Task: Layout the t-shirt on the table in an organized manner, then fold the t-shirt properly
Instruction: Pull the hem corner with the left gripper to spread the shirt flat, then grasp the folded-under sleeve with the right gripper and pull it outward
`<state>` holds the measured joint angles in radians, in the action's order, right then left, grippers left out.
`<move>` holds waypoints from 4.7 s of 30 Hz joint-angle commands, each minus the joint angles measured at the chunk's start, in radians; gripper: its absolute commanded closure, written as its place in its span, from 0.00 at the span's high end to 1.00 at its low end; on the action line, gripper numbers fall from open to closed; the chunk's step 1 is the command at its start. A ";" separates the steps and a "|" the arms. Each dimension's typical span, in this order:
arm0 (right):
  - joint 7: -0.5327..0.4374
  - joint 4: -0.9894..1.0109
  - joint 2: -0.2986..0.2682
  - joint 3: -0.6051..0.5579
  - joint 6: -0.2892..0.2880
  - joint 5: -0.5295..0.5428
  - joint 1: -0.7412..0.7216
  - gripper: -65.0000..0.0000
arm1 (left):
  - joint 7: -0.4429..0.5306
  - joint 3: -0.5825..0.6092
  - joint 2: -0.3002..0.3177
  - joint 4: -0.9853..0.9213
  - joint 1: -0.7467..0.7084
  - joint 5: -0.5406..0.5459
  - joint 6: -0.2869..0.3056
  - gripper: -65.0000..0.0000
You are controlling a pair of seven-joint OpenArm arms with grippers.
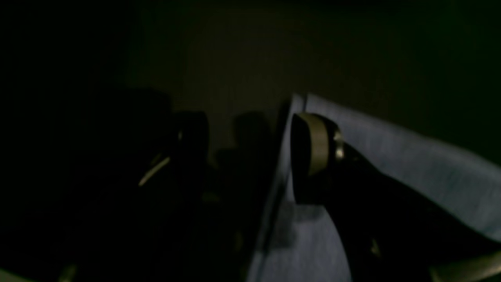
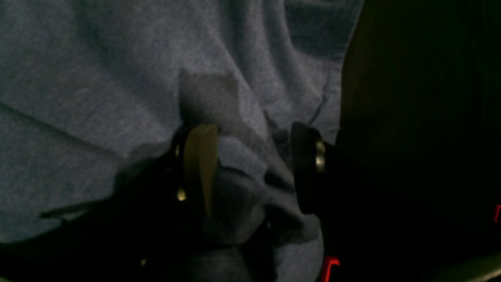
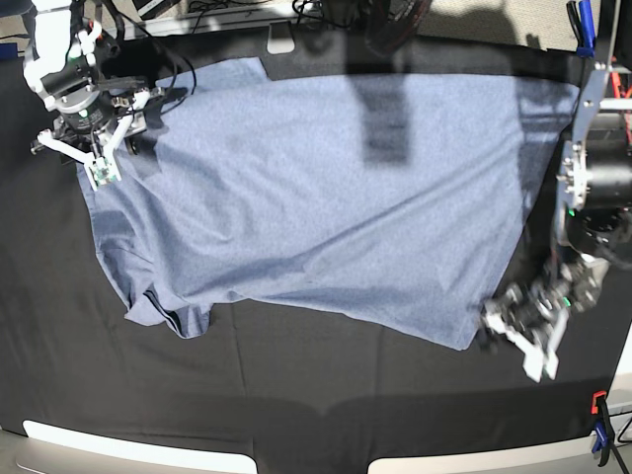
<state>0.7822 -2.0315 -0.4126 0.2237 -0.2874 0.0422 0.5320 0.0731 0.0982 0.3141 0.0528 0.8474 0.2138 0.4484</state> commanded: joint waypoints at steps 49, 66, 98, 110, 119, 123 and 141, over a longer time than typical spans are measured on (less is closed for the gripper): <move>-0.198 -0.097 -0.011 0.004 -0.193 0.126 -0.060 0.44 | -0.245 -0.020 0.209 0.701 -0.261 0.159 -0.090 0.43; -0.121 0.006 -0.001 0.004 -0.008 0.204 -0.190 0.44 | -0.339 -0.341 0.216 1.224 -0.893 0.241 -0.070 0.43; -0.150 1.516 0.118 -0.346 -0.081 0.179 -1.331 0.53 | -0.338 -0.341 0.105 1.304 -0.994 0.221 -0.069 0.43; -0.238 1.615 0.177 -0.346 0.008 0.049 -1.344 0.19 | -0.334 -0.341 0.105 1.304 -0.994 0.221 -0.069 0.43; -0.633 1.615 0.177 -0.346 0.125 -0.277 -1.399 0.00 | -0.335 -0.341 0.105 1.304 -0.995 0.222 -0.069 0.43; -0.674 1.615 0.177 -0.346 0.158 -0.301 -1.460 0.00 | -0.335 -0.341 0.105 1.304 -0.995 0.222 -0.069 0.43; -0.663 1.614 0.174 -0.346 0.173 -0.301 -1.507 0.57 | -0.335 -0.341 0.105 1.304 -0.994 0.221 -0.069 0.43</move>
<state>0.1425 -0.4000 -0.2325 -0.1238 -0.1303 -0.2611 -0.9253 -0.2890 -0.2359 0.4019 1.3396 -0.1577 0.4225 0.3748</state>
